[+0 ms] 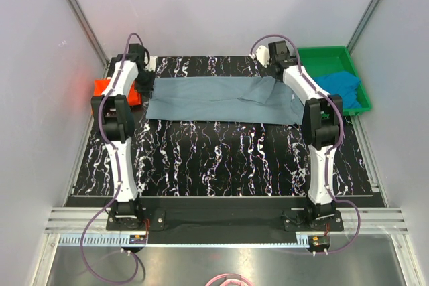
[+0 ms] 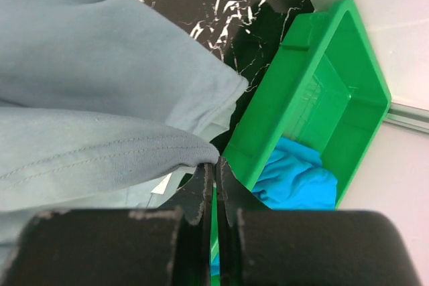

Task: Fold and stack the t-shirts
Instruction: Fold the tshirt

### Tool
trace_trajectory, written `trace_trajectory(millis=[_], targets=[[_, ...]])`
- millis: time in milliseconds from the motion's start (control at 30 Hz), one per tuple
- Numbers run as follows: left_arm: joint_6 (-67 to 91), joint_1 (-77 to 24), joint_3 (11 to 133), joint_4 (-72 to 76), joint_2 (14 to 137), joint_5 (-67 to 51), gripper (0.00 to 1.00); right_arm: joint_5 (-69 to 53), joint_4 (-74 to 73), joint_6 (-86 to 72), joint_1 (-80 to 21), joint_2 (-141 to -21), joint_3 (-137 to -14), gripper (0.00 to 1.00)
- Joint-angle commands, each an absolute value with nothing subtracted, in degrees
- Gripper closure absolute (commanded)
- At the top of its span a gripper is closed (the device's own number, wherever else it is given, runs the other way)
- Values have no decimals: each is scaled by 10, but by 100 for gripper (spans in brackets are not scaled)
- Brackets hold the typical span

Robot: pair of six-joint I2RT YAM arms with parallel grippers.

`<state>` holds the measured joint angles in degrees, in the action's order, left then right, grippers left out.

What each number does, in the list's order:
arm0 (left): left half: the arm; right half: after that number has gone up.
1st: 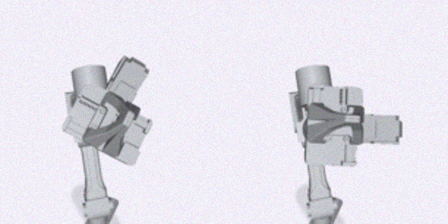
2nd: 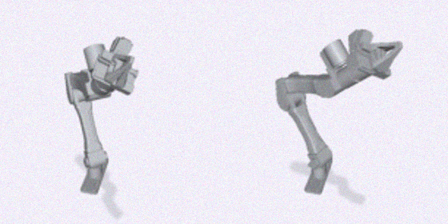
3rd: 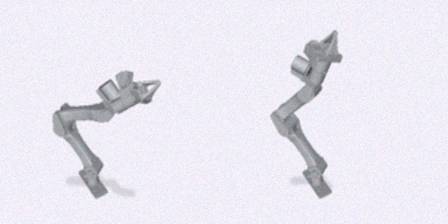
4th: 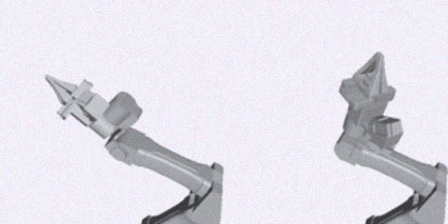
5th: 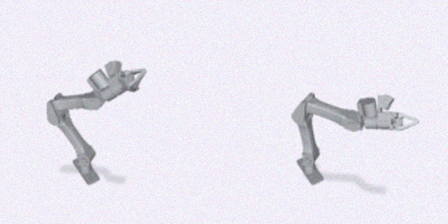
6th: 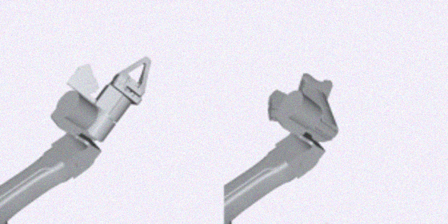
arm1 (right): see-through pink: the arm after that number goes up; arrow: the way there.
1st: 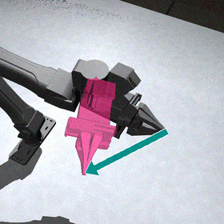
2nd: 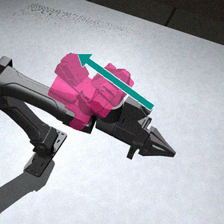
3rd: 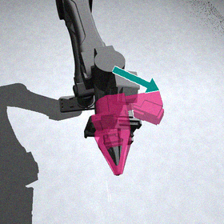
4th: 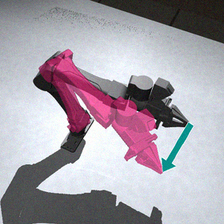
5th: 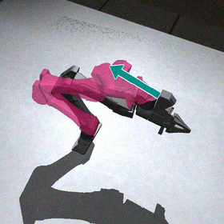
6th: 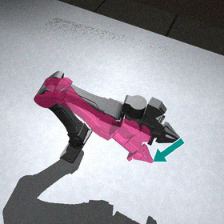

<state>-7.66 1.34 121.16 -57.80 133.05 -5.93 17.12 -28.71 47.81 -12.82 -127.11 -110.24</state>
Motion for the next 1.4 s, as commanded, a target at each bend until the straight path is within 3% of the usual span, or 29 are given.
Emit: trace_trajectory(millis=[0,500,533,633,667,767,800,967,1100,1300,1367], targets=[[-76,9,1243,-555,1327,-40,100,189,-257,484,-118,-1273,-1142,100],[-62,4,1258,-538,1360,-2,100,196,-241,489,-113,-1330,-1180,100],[-62,3,1258,-539,1361,-2,100,201,-232,490,-113,-1331,-1178,95],[-62,-11,1256,-538,1357,16,76,215,-219,484,-113,-1331,-1174,72],[-60,-12,1254,-539,1352,18,55,216,-221,473,-112,-1324,-1175,58],[-55,-12,1241,-541,1300,19,17,216,-229,453,-113,-1292,-1174,39],[-55,-12,1232,-541,1286,17,15,216,-232,447,-113,-1283,-1173,37],[-39,-24,1192,-543,1192,-53,14,152,-313,370,-113,-1221,-1168,36],[-32,-48,1170,-542,1192,-124,14,44,-411,283,-112,-1216,-1172,34],[-29,-75,1187,-546,1264,-134,16,-289,-533,209,-113,-1242,-1184,35],[-26,-78,1184,-545,1280,-133,17,-338,-542,173,-116,-1256,-1181,38]])
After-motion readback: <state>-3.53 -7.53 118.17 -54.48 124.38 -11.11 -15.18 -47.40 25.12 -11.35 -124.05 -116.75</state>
